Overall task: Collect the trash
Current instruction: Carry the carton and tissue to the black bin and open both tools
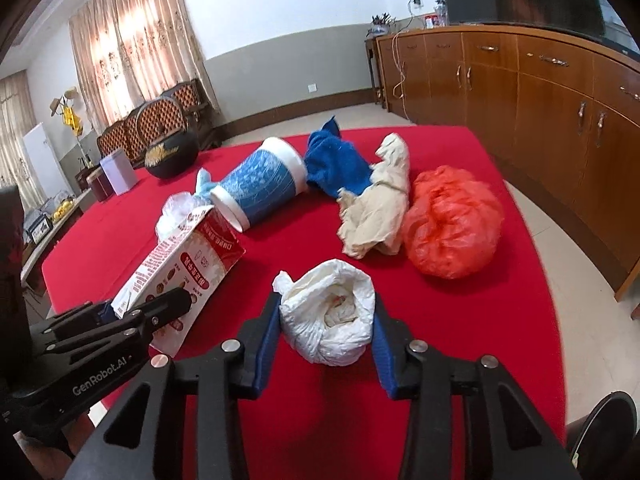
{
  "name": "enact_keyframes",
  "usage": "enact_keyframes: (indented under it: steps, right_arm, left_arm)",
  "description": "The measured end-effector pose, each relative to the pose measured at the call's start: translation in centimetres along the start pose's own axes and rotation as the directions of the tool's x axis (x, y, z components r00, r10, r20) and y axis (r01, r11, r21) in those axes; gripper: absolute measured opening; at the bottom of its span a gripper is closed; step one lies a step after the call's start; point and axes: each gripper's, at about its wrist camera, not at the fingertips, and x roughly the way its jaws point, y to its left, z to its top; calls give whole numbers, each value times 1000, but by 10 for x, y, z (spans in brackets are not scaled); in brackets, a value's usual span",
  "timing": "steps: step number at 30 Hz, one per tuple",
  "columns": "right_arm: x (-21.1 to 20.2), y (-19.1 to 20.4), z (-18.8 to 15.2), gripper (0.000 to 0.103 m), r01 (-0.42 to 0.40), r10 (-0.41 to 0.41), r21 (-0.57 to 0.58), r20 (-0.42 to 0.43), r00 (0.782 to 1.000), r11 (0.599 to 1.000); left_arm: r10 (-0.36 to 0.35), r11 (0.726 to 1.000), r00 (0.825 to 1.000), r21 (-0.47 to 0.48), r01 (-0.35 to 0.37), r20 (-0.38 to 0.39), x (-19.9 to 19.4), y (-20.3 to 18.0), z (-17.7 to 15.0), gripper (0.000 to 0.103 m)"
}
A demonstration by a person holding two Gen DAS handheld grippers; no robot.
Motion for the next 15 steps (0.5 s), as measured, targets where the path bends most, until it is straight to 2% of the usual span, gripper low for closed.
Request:
enact_keyframes:
  steps: [15]
  right_arm:
    - [-72, -71, -16, 44, 101, -107, 96, 64, 992, 990]
  left_arm:
    - [-91, 993, 996, 76, 90, 7, -27, -67, -13, 38]
